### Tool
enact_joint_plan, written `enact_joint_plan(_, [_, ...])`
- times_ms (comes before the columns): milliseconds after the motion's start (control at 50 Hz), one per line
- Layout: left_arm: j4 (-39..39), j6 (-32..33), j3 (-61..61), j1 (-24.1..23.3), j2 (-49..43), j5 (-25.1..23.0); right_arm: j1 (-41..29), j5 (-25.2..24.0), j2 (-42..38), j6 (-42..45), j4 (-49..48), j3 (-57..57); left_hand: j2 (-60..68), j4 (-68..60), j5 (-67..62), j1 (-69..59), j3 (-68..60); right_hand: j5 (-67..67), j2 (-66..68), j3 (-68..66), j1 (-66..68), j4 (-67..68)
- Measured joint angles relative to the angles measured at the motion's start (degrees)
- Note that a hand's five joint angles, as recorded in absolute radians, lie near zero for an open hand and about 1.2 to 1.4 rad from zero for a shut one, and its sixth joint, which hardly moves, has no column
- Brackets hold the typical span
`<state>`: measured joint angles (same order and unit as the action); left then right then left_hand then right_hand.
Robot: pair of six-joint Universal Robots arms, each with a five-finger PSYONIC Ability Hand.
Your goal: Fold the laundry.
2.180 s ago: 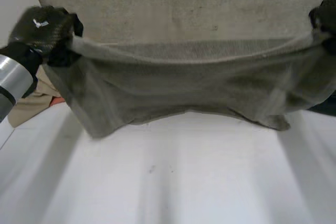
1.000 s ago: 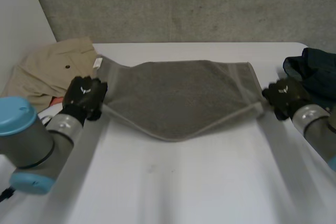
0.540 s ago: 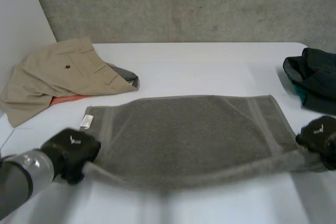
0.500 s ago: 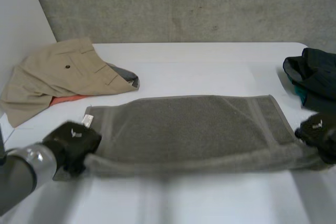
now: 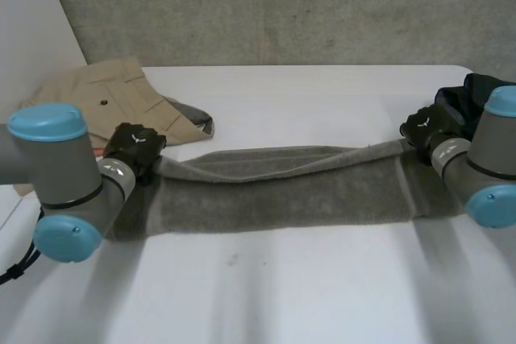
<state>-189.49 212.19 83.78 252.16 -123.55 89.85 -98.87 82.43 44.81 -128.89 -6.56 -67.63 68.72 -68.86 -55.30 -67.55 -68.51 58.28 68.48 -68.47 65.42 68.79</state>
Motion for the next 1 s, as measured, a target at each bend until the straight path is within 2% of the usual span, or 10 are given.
enact_joint_plan(40, [-1.27,0.09,-1.43,-0.34,-1.40,0.73,-0.51,0.85,-2.24,-0.23,-0.27,2.58,-5.89,5.55,3.12,4.59,5.22,-12.80,-14.25,14.01,-11.37,-14.19])
enact_joint_plan(60, [-1.88,0.16,-2.10,-0.52,-1.99,0.97,-0.78,1.37,-3.16,-0.34,-0.39,3.63,-27.11,26.13,22.76,28.23,26.57,-22.15,-23.54,21.92,-20.61,-22.05])
enact_joint_plan(100, [-2.67,0.23,-3.12,-0.76,-2.64,1.24,-1.14,2.46,-4.14,-0.66,-1.08,4.92,-40.98,41.37,37.92,42.94,40.46,-45.11,-45.15,44.03,-42.00,-44.15])
enact_joint_plan(140, [-3.17,0.24,-3.93,-0.89,-2.85,1.40,-1.27,2.90,-4.40,-0.82,-1.45,5.30,-40.98,41.37,37.92,42.94,40.46,-49.18,-50.00,48.39,-46.99,-48.59])
enact_joint_plan(160, [-3.60,0.24,-4.84,-1.01,-2.99,1.57,-1.52,4.15,-4.71,-1.54,-2.87,6.00,-46.64,47.24,43.78,46.17,46.04,-55.19,-55.61,55.24,-52.25,-55.40])
enact_joint_plan(380, [-3.84,0.38,-6.36,-1.22,-2.43,1.83,-1.18,4.84,-1.93,-4.56,-5.91,4.54,-50.76,51.25,48.07,48.64,50.38,-55.53,-56.11,56.05,-52.40,-56.50])
enact_joint_plan(560, [-4.01,0.30,-4.59,-0.93,-3.05,0.60,0.21,-3.68,1.31,-9.34,-4.12,1.45,-53.07,53.23,50.34,51.49,52.82,-55.53,-56.11,56.05,-52.40,-56.50])
enact_joint_plan(700, [-5.48,0.21,-6.19,-0.76,-6.75,-4.19,0.45,-8.33,-2.23,-15.28,-1.72,4.32,-53.18,53.23,50.35,51.49,52.81,-55.53,-56.11,56.05,-52.40,-56.50])
enact_joint_plan(900, [-13.98,-0.20,-11.47,-0.28,-12.02,-6.26,-0.60,-8.19,-9.69,-18.49,-3.02,12.18,-47.19,47.22,43.28,45.91,46.92,-55.53,-56.11,56.05,-52.40,-56.50])
enact_joint_plan(1000, [-20.03,-0.03,-16.00,0.47,-15.76,-4.96,-1.47,-5.10,-13.86,-21.65,-9.76,17.19,-45.63,45.63,41.72,44.62,45.29,-55.54,-56.11,56.05,-52.40,-56.50])
